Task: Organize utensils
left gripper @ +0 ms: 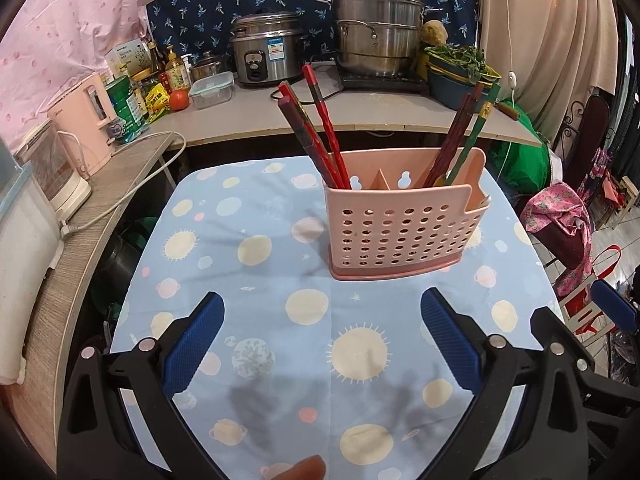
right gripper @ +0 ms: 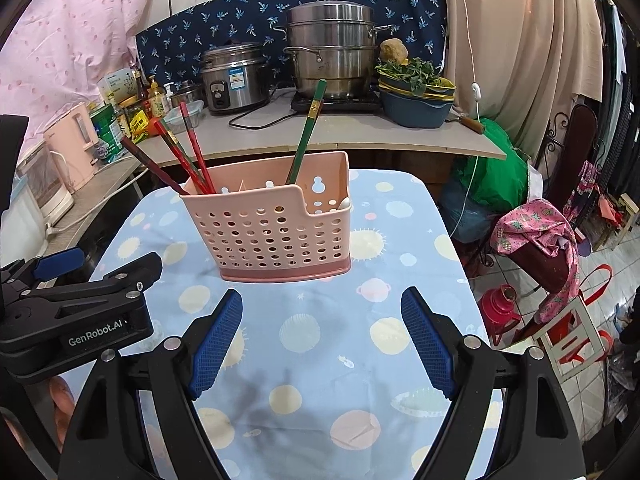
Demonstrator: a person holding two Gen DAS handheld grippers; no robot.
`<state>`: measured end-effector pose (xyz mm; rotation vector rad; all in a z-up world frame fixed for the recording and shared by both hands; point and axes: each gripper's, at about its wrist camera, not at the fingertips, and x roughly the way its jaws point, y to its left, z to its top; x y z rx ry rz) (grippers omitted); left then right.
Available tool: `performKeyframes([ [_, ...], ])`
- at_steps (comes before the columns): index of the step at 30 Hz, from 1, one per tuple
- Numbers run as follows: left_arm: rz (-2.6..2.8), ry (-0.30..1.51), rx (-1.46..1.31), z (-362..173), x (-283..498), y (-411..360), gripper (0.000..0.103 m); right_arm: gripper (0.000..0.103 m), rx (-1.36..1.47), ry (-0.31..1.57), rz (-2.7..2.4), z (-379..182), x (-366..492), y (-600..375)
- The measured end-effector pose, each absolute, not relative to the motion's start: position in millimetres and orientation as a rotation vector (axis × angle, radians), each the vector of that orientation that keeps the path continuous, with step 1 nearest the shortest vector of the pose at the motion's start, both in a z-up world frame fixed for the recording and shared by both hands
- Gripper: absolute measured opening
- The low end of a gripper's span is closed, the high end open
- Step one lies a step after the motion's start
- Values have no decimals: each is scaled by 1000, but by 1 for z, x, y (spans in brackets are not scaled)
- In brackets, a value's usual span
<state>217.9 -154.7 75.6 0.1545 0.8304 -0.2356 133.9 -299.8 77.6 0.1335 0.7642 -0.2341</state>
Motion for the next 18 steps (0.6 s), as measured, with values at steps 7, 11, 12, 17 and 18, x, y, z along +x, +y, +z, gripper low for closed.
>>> performKeyframes([
  [7, -229, 841, 160, 73, 216, -155, 94, 79, 131, 768, -234, 76, 132, -296],
  [11, -225, 845, 163, 72, 216, -155, 94, 79, 130, 775, -233, 75, 133, -295],
  [12, -224, 846, 163, 71, 216, -154, 94, 79, 129, 775, -233, 75, 132, -295],
  [17, -218, 841, 161, 72, 215, -154, 94, 79, 134, 776, -235, 74, 132, -294],
  [18, -216, 838, 163, 72, 215, -154, 94, 79, 134, 776, -237, 73, 132, -293],
])
